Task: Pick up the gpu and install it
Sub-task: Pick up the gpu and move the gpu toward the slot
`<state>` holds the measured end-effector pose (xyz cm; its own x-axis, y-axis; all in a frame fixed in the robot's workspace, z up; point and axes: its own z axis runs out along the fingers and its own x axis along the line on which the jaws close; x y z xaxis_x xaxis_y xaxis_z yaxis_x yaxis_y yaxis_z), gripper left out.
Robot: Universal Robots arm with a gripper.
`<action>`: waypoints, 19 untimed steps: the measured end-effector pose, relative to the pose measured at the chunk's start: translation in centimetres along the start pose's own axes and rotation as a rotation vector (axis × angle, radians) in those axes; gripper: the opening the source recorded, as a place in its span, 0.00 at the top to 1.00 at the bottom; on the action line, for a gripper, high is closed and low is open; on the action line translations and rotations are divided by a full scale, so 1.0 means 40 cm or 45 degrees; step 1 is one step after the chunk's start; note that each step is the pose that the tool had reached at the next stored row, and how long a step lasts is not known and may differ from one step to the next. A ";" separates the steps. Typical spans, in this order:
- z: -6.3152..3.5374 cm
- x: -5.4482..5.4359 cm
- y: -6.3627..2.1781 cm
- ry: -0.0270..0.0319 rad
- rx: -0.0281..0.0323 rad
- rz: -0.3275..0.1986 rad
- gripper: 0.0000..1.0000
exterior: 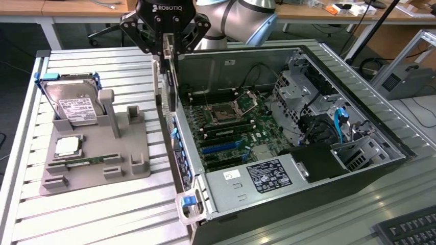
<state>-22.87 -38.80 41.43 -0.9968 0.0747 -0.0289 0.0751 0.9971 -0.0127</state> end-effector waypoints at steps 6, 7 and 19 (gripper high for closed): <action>0.001 -0.007 0.001 0.0000 0.0005 0.000 0.73; 0.001 -0.008 0.001 0.0000 0.0006 0.000 0.73; 0.002 -0.017 0.001 0.0000 0.0008 0.000 0.73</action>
<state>-22.20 -38.80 41.37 -0.9968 0.0747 -0.0289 0.0751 0.9971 -0.0133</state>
